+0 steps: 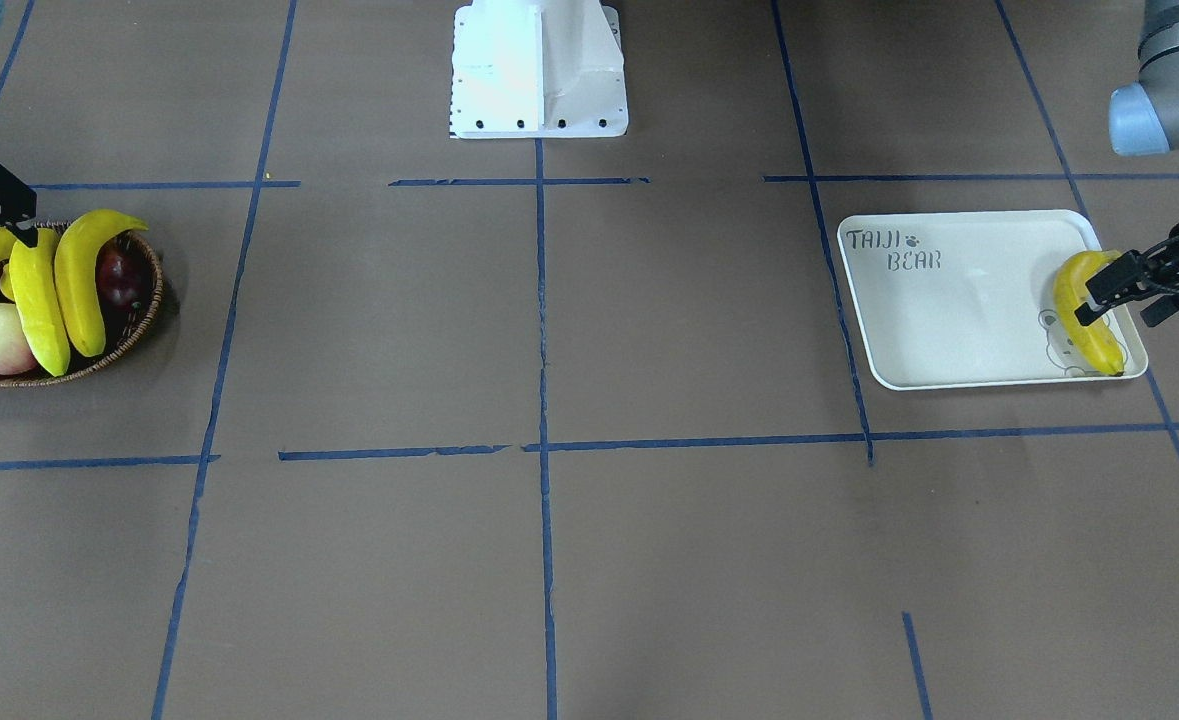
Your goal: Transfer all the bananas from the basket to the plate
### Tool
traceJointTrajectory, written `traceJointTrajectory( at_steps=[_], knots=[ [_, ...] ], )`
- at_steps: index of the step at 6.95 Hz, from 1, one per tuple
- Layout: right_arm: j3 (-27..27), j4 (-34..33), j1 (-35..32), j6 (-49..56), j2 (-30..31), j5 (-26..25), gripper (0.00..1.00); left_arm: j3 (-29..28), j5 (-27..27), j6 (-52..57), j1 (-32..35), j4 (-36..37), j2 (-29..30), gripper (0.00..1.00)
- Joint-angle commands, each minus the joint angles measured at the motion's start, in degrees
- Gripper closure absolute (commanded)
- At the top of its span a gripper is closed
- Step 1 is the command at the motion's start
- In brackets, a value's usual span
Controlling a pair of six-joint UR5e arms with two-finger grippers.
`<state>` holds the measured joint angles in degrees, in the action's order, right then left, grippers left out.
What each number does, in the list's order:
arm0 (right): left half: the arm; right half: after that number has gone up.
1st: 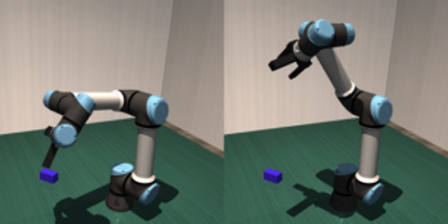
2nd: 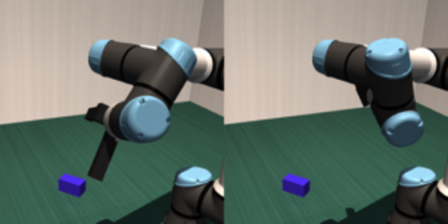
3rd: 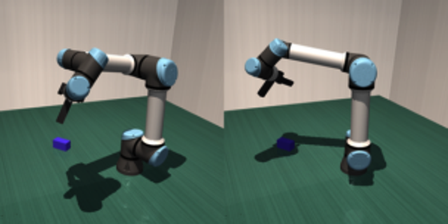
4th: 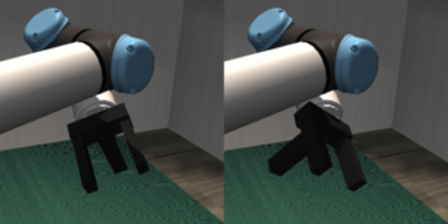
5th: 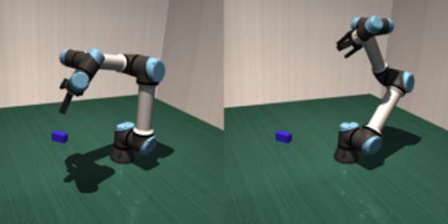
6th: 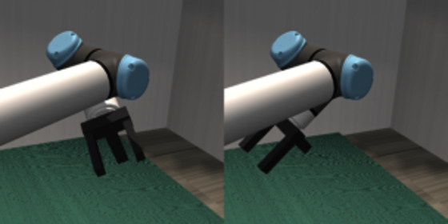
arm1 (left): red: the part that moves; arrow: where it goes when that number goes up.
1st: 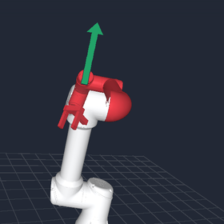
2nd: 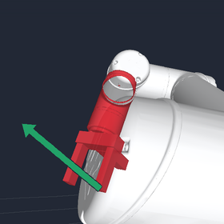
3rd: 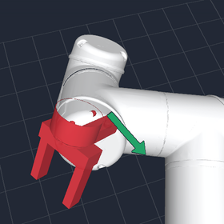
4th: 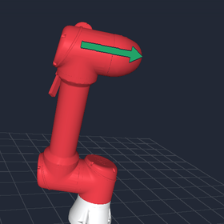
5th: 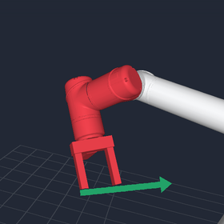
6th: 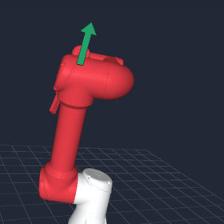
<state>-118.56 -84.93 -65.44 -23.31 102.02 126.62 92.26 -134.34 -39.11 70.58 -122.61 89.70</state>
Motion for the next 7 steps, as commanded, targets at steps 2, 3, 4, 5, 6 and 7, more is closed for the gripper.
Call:
traceJointTrajectory(
  at_steps=[2,3,4,5,6,7],
  knots=[
    [5.15,19.61,-1.36,-15.83,9.66,-1.28,0.0,0.38,-0.04,-0.35,0.0,0.0,0.12,0.0],
    [10.32,30.33,-1.27,-23.2,9.87,-2.86,0.01,0.38,-0.04,-0.35,0.0,0.0,0.21,0.0],
    [15.07,37.66,-1.27,-25.45,9.78,-2.96,0.01,0.38,-0.04,-0.35,0.0,0.0,0.21,0.0],
    [15.38,37.99,-1.1,-26.17,9.69,-2.96,0.02,0.38,-0.04,-0.35,0.0,0.0,0.12,0.0],
    [15.03,37.91,-0.31,-26.61,9.52,-2.96,0.02,0.38,-0.04,-0.35,-0.09,0.0,0.21,0.0],
    [14.07,37.91,2.04,-29.05,9.26,-3.13,0.03,0.38,-0.04,-0.35,-0.09,0.0,0.21,0.0]
  ],
)
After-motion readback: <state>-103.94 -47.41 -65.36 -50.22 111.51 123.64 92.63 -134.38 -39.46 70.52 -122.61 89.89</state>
